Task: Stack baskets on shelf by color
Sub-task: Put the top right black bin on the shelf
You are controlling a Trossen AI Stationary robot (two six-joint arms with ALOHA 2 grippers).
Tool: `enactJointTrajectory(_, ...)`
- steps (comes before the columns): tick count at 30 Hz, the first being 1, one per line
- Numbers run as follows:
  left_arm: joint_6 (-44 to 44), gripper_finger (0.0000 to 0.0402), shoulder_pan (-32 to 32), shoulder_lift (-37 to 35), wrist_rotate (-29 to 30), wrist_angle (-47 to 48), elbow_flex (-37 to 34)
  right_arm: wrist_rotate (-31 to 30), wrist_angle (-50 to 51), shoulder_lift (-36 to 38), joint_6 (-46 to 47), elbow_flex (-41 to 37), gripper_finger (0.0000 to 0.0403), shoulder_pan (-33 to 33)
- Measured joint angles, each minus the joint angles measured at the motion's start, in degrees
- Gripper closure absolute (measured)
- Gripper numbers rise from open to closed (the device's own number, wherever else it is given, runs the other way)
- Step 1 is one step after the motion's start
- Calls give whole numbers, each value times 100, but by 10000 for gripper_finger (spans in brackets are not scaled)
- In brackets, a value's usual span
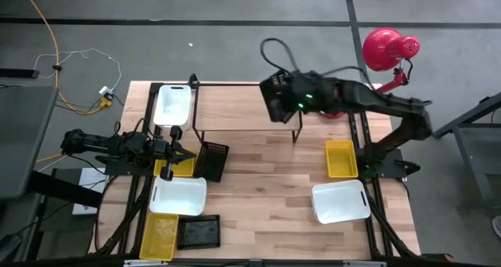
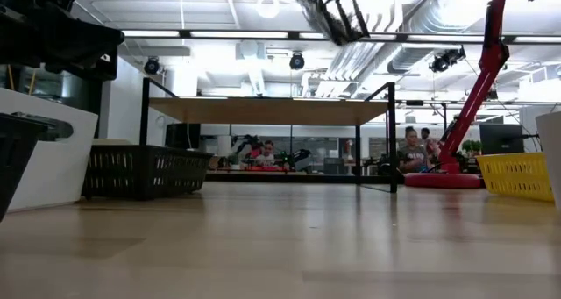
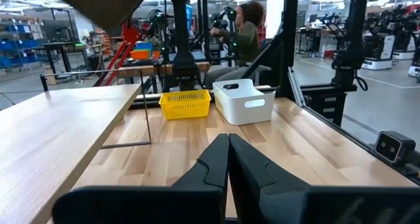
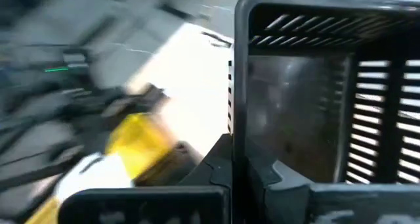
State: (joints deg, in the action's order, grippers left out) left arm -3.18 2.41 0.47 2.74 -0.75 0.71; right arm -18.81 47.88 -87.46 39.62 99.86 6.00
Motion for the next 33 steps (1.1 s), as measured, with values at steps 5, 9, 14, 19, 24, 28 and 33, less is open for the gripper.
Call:
enactJointTrajectory(5, 0, 402, 1, -1, 0, 0, 1, 50, 886, -879, 490, 632, 403, 256)
enactJointTrajectory(9, -1, 402, -1, 0, 0, 0, 0, -15, 1403, -1505, 571, 960, 403, 374)
enactJointTrajectory(14, 0, 401, 1, -2, 0, 0, 2, -36, 2215, -1992, 967, 1193, 403, 489)
enactJointTrajectory(19, 0, 402, -1, -1, 0, 0, 1, -251, 2369, -2122, 1292, 1193, 403, 531)
enactJointTrajectory(24, 0, 401, 1, 0, 0, 0, 0, -269, 2169, -2137, 1351, 1191, 403, 538)
enactJointTrajectory(28, 0, 402, 0, -2, 0, 0, 2, -182, 2135, -2137, 1726, 1189, 403, 599)
enactJointTrajectory(33, 0, 401, 0, 0, 0, 0, 2, -215, 2075, -2137, 1776, 1187, 390, 636)
